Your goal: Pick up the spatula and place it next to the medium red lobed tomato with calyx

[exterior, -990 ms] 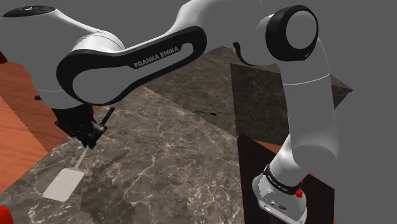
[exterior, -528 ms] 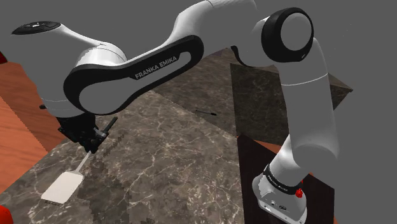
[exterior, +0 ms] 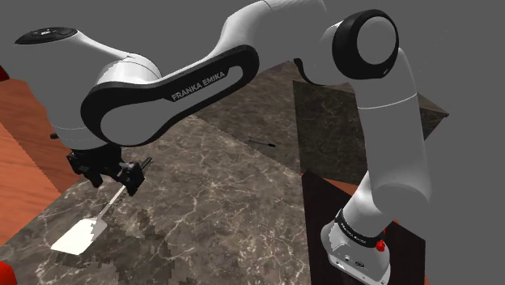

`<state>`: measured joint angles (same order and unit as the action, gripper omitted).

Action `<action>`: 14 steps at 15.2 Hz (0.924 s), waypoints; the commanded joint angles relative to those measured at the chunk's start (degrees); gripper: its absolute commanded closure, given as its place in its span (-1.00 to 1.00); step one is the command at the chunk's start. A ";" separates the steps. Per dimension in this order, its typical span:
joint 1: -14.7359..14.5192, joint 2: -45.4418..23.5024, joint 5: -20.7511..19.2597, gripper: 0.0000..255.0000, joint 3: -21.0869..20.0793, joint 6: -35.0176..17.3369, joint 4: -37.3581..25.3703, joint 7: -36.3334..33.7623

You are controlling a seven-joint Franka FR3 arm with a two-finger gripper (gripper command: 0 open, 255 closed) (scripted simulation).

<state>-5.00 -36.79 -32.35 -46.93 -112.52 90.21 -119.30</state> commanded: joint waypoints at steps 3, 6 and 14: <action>0.06 0.73 0.65 -1.00 -0.48 1.40 -0.86 0.40; -0.02 2.47 2.29 -1.00 -1.61 5.52 -3.78 1.47; -0.02 2.47 2.29 -1.00 -1.61 5.52 -3.78 1.47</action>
